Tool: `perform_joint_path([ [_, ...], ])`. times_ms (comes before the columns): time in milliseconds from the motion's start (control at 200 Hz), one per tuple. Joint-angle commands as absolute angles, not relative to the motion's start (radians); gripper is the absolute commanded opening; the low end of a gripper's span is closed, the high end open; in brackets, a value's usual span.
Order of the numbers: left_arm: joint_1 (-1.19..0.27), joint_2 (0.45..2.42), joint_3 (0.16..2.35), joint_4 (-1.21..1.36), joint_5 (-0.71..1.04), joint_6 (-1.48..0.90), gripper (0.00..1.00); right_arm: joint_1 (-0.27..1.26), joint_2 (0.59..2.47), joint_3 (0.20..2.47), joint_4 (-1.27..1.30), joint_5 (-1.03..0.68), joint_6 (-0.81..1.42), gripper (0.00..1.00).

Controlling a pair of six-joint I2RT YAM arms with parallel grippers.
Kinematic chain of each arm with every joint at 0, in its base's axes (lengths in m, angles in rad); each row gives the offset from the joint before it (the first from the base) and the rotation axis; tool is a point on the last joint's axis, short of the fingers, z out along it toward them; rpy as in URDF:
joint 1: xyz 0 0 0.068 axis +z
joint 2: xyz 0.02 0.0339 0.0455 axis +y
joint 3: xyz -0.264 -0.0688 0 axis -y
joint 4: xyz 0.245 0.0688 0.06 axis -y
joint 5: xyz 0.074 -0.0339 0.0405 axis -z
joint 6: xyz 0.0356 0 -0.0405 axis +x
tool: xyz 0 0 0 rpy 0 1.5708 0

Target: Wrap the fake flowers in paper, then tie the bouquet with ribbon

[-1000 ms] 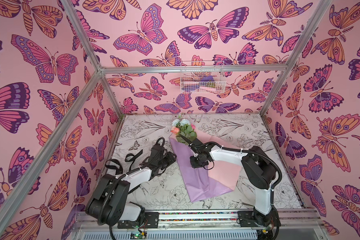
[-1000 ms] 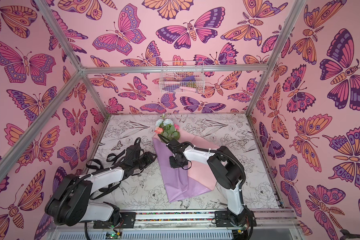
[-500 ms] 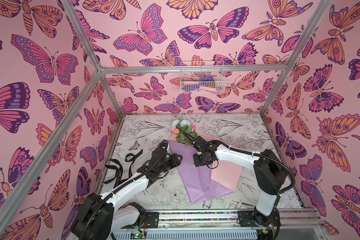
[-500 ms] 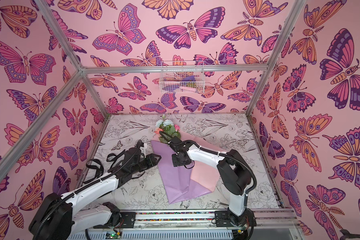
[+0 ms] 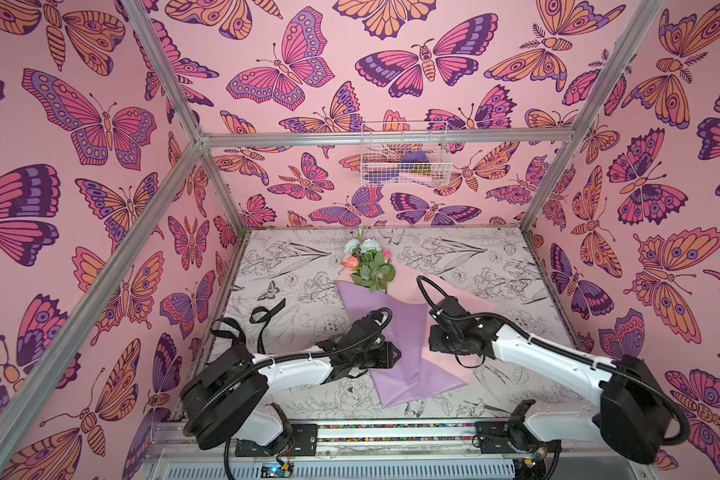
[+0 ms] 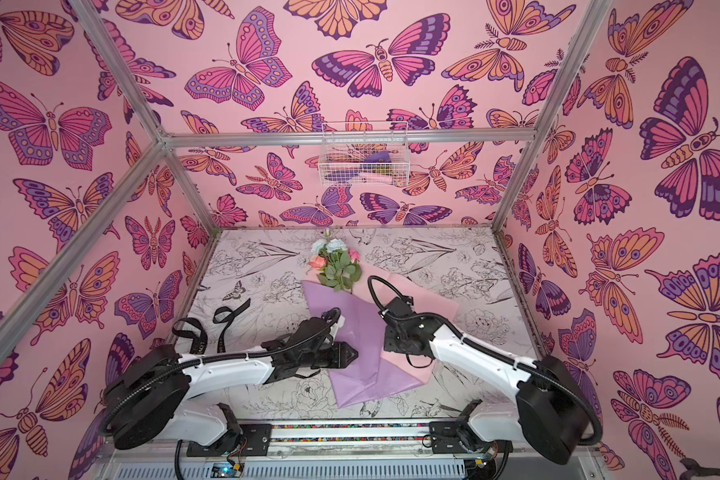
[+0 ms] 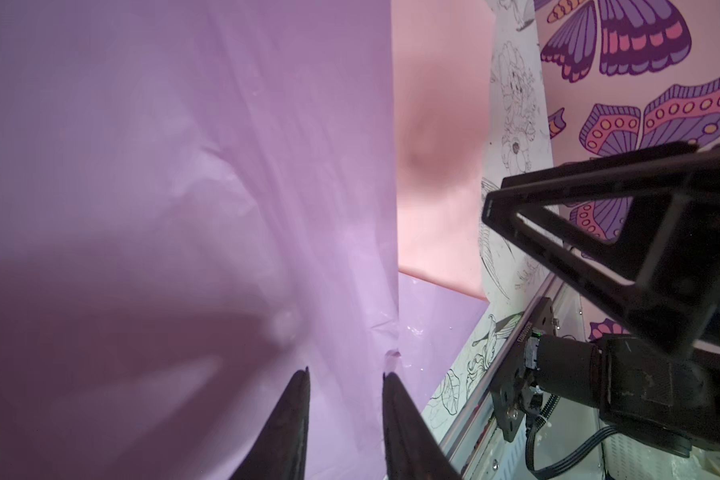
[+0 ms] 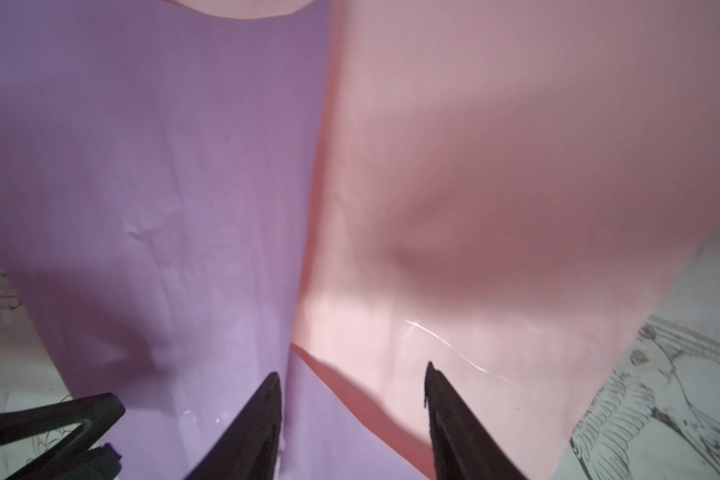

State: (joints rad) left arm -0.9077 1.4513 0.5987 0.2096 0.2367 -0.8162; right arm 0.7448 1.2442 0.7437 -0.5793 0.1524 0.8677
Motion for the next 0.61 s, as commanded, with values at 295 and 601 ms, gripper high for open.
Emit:
perform_joint_path([
  [295, -0.944, 1.636, 0.704, 0.331, 0.265, -0.778, 0.31, 0.74, 0.838, 0.427, -0.564, 0.068, 1.189, 0.58],
  [601, -0.96, 1.727, 0.755, 0.337, 0.276, -0.782, 0.31, 0.742, 0.562, 0.309, -0.651, 0.002, 1.324, 0.57],
])
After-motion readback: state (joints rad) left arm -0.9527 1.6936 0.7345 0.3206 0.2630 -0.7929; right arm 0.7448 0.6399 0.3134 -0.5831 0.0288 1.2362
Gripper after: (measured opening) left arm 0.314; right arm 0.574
